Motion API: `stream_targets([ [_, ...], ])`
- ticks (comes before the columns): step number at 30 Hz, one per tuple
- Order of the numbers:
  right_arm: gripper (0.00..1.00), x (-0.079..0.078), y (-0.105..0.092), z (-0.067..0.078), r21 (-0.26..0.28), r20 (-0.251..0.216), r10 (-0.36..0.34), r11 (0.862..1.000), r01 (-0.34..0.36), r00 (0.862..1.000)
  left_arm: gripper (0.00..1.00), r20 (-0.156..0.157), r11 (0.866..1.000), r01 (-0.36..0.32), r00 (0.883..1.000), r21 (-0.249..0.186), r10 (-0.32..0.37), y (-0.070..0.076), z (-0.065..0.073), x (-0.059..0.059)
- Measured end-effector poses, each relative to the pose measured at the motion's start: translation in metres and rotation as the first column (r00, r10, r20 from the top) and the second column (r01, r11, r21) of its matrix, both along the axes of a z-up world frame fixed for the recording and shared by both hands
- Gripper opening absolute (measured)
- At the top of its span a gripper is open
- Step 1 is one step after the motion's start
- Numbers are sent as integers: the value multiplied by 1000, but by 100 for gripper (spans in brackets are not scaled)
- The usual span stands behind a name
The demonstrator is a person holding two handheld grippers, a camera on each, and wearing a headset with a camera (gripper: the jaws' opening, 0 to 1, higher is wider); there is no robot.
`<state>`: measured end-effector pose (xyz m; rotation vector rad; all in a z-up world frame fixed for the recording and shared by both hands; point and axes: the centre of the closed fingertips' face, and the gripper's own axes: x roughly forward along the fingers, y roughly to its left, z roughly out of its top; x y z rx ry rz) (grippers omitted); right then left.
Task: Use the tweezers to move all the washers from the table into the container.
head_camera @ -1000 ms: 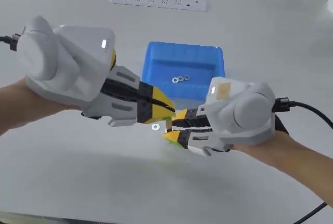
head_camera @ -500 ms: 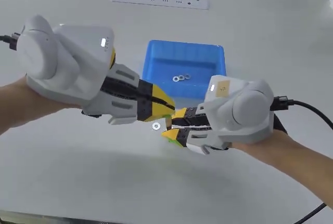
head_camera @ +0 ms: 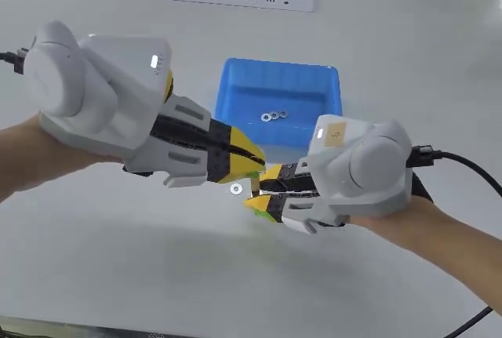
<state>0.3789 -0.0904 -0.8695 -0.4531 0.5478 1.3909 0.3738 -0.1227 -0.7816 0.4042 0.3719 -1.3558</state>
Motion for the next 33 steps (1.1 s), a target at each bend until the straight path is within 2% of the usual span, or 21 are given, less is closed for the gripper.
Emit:
stream_targets([
  [2,12,1,-1,-1,-8,14,9,1000,-9,1000,5,0,1000,1,1000,0,-1,0,0,0],
  [5,12,2,0,-1,-10,13,12,1000,-12,1000,5,10,1000,1,1000,8,-1,0,0,1],
  [13,12,3,0,0,-10,14,10,1000,-10,1000,5,7,1000,4,1000,1,-4,-1,1,1],
  [33,11,2,-1,-2,-16,-3,13,1000,-14,1000,5,-21,1000,-2,1000,-8,2,-1,-1,2],
])
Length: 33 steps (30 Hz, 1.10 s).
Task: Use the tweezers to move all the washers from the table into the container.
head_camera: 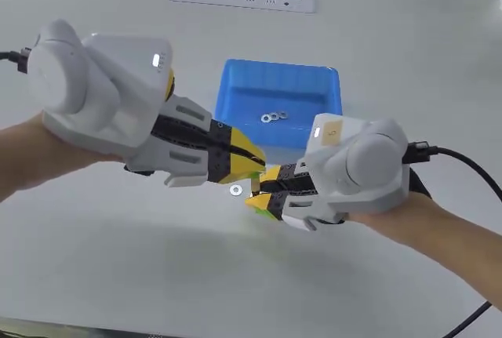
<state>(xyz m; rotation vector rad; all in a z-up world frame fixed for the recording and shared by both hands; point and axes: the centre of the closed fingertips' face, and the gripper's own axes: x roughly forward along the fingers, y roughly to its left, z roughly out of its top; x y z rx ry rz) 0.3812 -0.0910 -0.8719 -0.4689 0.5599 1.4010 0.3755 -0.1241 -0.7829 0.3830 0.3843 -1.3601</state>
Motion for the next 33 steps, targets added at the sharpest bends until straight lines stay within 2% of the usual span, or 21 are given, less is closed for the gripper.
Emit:
stream_targets([
  [8,11,-1,1,1,-6,-4,-9,1000,9,1000,5,-6,1000,-5,1000,3,5,2,0,-1],
  [14,10,0,2,13,15,0,-16,1000,16,1000,5,3,1000,-2,1000,-5,2,3,13,0],
  [17,10,2,2,24,33,9,-14,999,14,1000,5,24,1000,8,1000,-7,-8,2,23,2],
  [19,10,5,0,31,36,22,-16,999,15,1000,5,50,1000,15,999,-2,-15,1,30,5],
  [24,10,16,-6,52,46,74,-22,999,19,997,5,107,999,39,994,-7,-38,-2,51,11],
  [26,10,21,-8,61,51,87,-27,998,23,996,5,120,999,42,992,-17,-40,-3,60,15],
  [29,10,30,-10,73,55,116,-35,998,28,993,5,161,998,54,986,-20,-50,-5,73,21],
  [33,10,39,-11,89,67,148,-41,997,31,988,5,193,997,68,979,-25,-62,-7,86,28],
])
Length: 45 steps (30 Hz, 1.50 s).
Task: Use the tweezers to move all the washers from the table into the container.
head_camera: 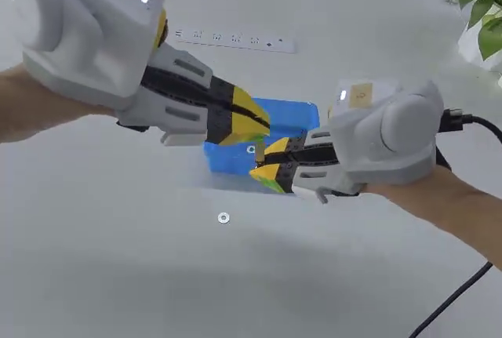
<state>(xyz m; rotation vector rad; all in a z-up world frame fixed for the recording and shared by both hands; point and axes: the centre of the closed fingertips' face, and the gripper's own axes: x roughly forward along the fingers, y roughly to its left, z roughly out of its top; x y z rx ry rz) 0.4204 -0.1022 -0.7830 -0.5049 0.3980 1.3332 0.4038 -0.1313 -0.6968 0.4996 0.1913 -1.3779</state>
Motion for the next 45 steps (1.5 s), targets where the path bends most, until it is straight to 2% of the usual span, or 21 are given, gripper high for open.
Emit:
stream_targets([
  [3,10,7,1,8,6,22,-3,1000,3,1000,5,12,1000,7,1000,-2,-7,-1,6,5],
  [4,10,9,1,10,9,29,-6,1000,6,1000,5,29,1000,10,1000,3,-10,-1,9,8],
  [8,10,22,4,19,20,53,-19,1000,18,998,5,50,1000,14,999,9,-15,1,16,18],
  [9,10,27,4,20,17,73,-25,1000,24,997,5,55,1000,15,998,9,-15,2,17,21],
  [12,10,37,6,21,10,89,-28,1000,27,996,5,65,1000,15,998,10,-15,3,18,31],
  [17,10,50,9,15,-8,100,-34,999,35,994,5,71,1000,4,997,18,-6,6,11,46],
  [18,10,54,8,13,-23,111,-37,999,40,993,5,68,1000,0,998,18,-1,6,9,48],
  [25,10,67,10,-3,-44,95,-37,998,41,995,5,60,999,-26,998,23,24,7,-6,63],
  [31,10,79,12,-27,-86,65,-45,995,51,997,5,33,998,-41,999,45,39,11,-28,77],
  [36,10,84,13,-48,-126,31,-47,991,51,998,5,-16,997,-61,998,53,62,15,-51,87],
  [39,10,89,13,-56,-131,19,-66,989,68,998,5,-29,996,-68,997,56,69,15,-59,93],
  [45,10,95,15,-63,-117,-13,-89,989,87,996,5,-47,996,-70,996,49,72,10,-66,101],
])
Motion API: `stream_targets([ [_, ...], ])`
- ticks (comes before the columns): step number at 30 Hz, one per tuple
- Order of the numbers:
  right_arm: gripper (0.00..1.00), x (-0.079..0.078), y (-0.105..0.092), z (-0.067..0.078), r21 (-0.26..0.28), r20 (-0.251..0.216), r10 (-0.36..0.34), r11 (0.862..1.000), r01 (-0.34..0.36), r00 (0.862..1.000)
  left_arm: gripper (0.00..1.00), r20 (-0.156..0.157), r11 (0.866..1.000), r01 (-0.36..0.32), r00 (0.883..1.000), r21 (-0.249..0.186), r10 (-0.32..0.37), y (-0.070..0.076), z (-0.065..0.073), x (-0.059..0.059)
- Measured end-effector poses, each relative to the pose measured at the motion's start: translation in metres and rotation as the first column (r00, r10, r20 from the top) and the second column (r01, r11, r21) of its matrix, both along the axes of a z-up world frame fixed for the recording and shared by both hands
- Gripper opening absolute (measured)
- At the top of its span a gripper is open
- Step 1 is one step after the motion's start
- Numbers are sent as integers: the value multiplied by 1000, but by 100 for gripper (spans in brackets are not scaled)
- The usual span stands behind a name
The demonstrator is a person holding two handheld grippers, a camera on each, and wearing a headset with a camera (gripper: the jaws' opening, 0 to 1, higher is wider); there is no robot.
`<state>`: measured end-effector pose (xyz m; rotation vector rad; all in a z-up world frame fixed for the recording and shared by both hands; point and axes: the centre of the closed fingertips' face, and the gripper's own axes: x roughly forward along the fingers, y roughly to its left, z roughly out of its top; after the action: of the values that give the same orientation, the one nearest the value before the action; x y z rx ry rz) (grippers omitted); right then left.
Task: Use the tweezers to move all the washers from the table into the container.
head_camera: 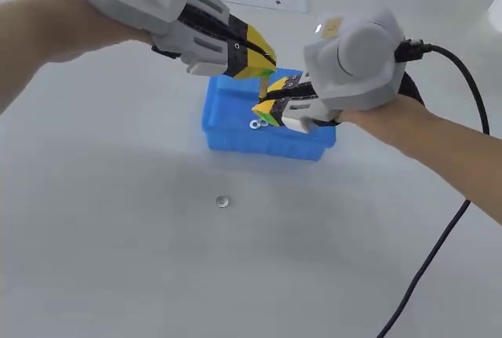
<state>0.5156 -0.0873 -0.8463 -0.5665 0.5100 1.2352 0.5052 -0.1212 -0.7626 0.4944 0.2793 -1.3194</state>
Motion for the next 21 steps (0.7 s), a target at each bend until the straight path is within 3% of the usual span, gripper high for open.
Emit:
stream_targets([
  [3,10,7,-1,-12,-18,-11,-9,1000,9,1000,5,-23,1000,-9,1000,3,9,0,-11,6],
  [7,10,6,-3,-21,-21,-32,-15,1000,15,999,5,-37,1000,-16,999,12,17,0,-18,8],
  [15,11,4,-5,-18,-6,-48,-39,999,39,998,5,-44,1000,-20,999,14,21,-2,-18,6],
  [17,12,3,-4,-17,6,-80,-60,998,61,995,5,-49,1000,-22,999,17,22,-2,-19,6],
  [21,12,2,-6,-16,-3,-64,-63,998,63,996,5,-50,999,-28,998,22,29,-2,-20,7],
])
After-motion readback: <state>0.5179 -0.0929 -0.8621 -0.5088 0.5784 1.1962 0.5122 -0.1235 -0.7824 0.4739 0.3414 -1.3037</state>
